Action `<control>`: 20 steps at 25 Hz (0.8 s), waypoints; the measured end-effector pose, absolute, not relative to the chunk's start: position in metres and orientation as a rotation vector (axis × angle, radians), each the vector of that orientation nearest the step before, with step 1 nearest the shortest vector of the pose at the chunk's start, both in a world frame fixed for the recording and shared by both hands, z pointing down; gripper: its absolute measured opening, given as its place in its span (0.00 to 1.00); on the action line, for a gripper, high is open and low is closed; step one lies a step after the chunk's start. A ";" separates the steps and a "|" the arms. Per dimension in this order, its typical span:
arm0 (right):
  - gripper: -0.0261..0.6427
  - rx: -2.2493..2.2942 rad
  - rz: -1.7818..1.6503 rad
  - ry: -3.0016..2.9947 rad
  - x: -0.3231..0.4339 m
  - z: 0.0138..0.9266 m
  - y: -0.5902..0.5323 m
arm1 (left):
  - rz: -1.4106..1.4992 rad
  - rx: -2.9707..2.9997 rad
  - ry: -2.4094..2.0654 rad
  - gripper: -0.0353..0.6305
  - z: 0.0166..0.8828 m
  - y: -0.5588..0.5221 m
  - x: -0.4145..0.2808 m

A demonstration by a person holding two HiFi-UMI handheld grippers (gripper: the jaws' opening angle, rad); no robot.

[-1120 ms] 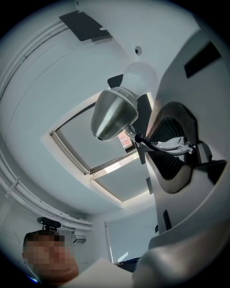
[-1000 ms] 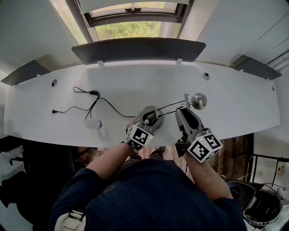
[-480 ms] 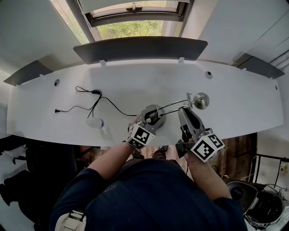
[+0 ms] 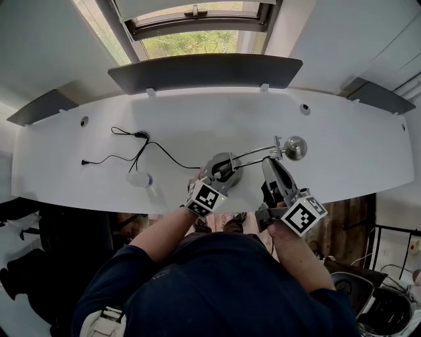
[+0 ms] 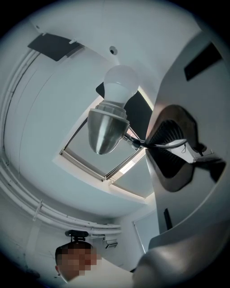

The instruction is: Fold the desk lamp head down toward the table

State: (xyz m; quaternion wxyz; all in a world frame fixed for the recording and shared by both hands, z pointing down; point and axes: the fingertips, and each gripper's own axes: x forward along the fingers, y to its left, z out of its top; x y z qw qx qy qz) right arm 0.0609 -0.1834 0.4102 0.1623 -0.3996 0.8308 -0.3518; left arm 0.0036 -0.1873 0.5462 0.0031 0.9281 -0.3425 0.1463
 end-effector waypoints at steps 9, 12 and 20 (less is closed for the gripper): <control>0.10 -1.161 -1.054 2.302 0.071 0.426 -0.186 | 0.483 2.884 -1.088 0.24 0.544 -0.192 -0.003; 0.11 -1.174 -1.110 2.248 0.082 0.439 -0.187 | 0.478 2.886 -1.081 0.24 0.543 -0.191 -0.003; 0.12 -1.116 -1.144 2.163 0.096 0.456 -0.193 | 0.407 2.868 -1.051 0.24 0.545 -0.192 -0.001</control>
